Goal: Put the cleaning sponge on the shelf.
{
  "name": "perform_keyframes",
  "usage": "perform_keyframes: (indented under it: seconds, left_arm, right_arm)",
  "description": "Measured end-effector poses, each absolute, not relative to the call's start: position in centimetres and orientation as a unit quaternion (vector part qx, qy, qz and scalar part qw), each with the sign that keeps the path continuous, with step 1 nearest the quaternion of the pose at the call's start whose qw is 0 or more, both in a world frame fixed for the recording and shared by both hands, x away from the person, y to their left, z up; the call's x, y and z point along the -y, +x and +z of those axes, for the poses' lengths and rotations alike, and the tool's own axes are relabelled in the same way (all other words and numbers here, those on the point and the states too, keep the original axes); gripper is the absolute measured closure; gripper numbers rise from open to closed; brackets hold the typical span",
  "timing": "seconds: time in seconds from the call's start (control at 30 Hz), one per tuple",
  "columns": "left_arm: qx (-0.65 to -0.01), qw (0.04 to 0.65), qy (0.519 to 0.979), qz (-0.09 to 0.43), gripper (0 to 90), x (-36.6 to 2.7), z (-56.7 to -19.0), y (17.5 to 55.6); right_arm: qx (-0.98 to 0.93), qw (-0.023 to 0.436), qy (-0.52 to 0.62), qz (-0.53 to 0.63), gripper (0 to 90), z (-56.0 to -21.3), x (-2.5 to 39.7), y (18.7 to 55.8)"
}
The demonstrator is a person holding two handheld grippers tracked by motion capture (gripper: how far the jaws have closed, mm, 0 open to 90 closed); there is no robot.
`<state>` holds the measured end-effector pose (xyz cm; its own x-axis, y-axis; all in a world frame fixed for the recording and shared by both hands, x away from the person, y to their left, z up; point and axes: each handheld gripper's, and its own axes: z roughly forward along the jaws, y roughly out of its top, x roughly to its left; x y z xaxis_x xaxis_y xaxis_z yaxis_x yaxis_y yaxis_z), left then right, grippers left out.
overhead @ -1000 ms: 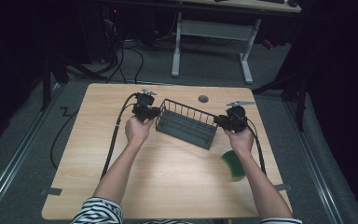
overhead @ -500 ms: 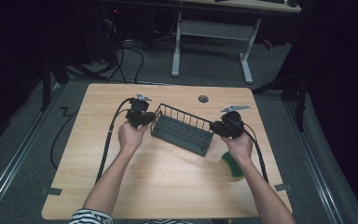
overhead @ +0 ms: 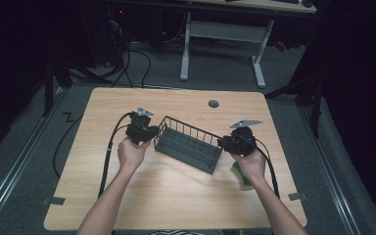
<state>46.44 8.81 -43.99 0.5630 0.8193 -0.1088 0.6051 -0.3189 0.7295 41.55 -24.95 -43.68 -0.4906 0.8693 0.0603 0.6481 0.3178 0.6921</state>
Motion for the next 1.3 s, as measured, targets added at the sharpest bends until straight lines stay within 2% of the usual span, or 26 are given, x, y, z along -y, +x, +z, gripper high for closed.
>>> perform_keyframes:
  seconds: [0.3, 0.37, 0.43, 0.5, 0.57, 0.67, 0.97, 1.07, 1.3]
  left_arm:
    - [-0.449, 0.385, 0.795, 0.139, 85.1, -9.9, -44.1, 44.7]
    - [-0.451, 0.399, 0.787, 0.134, 82.4, -10.3, -44.2, 44.5]
    - [-0.453, 0.408, 0.781, 0.131, 65.4, -10.5, -44.2, 44.5]
    - [-0.457, 0.427, 0.767, 0.14, 53.9, -11.2, -43.9, 44.2]
    - [-0.458, 0.436, 0.761, 0.144, 46.5, -11.7, -43.7, 44.0]
    - [-0.459, 0.453, 0.75, 0.147, 39.1, -12.6, -43.7, 43.4]
    - [-0.472, 0.47, 0.729, 0.158, 36.7, -14.8, -44.5, 41.9]
    - [-0.481, 0.465, 0.725, 0.165, 36.8, -16.1, -45.2, 41.2]
    - [-0.5, 0.442, 0.723, 0.182, 36.3, -17.9, -47.4, 39.6]
  right_arm:
    - [-0.8, 0.158, 0.466, 0.344, 65.4, -43.8, 24.5, 40.3]
    - [-0.8, 0.151, 0.464, 0.348, 60.1, -43.8, 24.5, 40.4]
    - [-0.799, 0.148, 0.468, 0.348, 48.0, -44.0, 24.5, 40.5]
    - [-0.789, 0.144, 0.475, 0.363, 42.4, -44.0, 24.8, 40.4]
    - [-0.776, 0.137, 0.478, 0.388, 38.0, -43.8, 25.2, 40.3]
    - [-0.753, 0.155, 0.489, 0.412, 34.7, -43.5, 26.2, 39.7]
    - [-0.733, 0.177, 0.501, 0.425, 36.9, -42.7, 28.4, 38.9]
    - [-0.726, 0.201, 0.496, 0.431, 37.2, -43.1, 29.3, 38.4]
    - [-0.727, 0.194, 0.513, 0.414, 38.3, -44.4, 31.1, 37.0]
